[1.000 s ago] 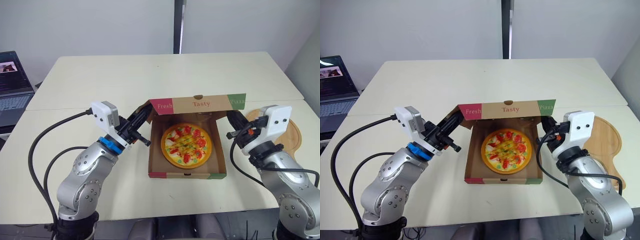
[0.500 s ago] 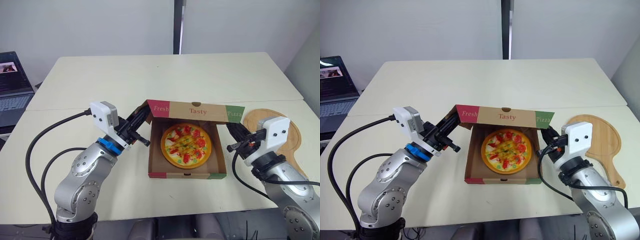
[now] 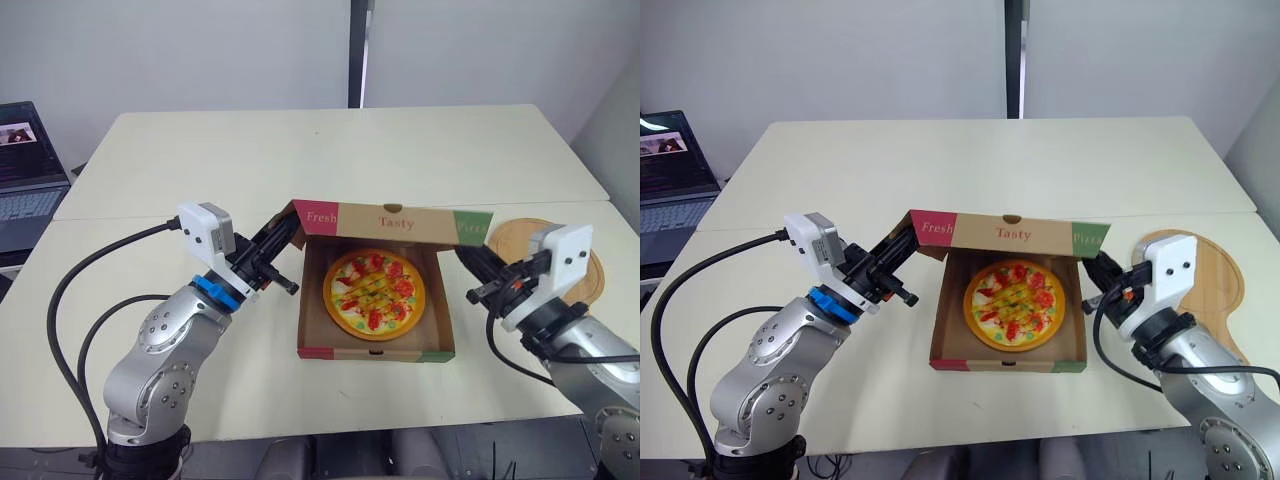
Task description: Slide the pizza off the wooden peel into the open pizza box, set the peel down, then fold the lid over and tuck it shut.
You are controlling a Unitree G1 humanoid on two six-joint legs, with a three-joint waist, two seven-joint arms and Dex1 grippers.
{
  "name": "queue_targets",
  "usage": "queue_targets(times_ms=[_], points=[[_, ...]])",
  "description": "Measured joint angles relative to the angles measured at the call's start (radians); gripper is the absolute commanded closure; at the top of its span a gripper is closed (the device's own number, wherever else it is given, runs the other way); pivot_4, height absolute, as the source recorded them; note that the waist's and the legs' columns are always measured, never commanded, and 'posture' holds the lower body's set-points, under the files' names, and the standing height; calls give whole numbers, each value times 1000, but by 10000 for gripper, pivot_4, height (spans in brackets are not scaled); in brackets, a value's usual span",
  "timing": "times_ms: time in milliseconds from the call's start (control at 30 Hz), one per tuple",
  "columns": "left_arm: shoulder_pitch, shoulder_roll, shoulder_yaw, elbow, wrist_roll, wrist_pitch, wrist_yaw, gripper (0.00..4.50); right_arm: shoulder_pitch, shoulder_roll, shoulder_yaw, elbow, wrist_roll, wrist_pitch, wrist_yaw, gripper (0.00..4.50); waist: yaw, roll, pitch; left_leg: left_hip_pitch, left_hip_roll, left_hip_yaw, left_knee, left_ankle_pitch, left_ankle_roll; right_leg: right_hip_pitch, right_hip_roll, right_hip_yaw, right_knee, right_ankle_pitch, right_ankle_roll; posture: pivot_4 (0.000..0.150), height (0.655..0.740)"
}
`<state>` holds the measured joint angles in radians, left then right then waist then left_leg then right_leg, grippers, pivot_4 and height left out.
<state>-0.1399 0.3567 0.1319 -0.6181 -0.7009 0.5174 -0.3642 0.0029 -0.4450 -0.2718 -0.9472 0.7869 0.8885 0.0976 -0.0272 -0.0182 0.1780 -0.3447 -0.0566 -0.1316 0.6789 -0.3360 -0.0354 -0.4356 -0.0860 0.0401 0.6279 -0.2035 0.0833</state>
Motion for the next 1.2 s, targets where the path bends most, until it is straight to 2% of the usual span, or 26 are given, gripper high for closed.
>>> queue_targets(times_ms=[267,467,600,767,900,1000,1200], points=[[16,11,4,-1,-3,-4,-19,44868,52,-25,60,-14,-71,-68,2,45000,0,0,0,0,0,0,0,0,0,0,0,0,0,0,0,1500,7400],[13,12,-8,-2,-2,-2,-19,45000,95,-31,37,-2,-35,-82,41,24157,3,0,0,0,0,-1,0,0,0,1,0,0,0,0,0,1500,7400],[8,12,-19,-6,-1,0,-18,45000,141,-83,-54,46,29,-77,97,10611,8,0,0,0,0,0,0,0,0,1,0,0,0,0,0,1500,7400],[3,12,-29,-7,3,1,-16,45000,246,-219,-221,129,109,-65,233,10611,24,-1,0,0,0,0,0,0,1,2,0,0,-1,0,0,1500,7400],[2,13,-30,-5,5,1,-18,45000,163,-316,-346,241,158,-66,270,10611,24,-1,0,2,0,1,0,0,1,5,0,0,-2,0,0,1500,7400],[3,15,-29,-1,8,-2,-23,45000,50,-360,-347,306,179,-61,273,16589,23,-1,1,4,0,1,0,0,1,8,0,0,-3,0,0,1500,7400],[12,22,-27,7,20,-23,-56,45000,-172,-422,-214,385,177,-47,301,37918,25,-1,1,6,1,-1,0,-1,2,12,0,-2,-7,0,0,1500,7400]])
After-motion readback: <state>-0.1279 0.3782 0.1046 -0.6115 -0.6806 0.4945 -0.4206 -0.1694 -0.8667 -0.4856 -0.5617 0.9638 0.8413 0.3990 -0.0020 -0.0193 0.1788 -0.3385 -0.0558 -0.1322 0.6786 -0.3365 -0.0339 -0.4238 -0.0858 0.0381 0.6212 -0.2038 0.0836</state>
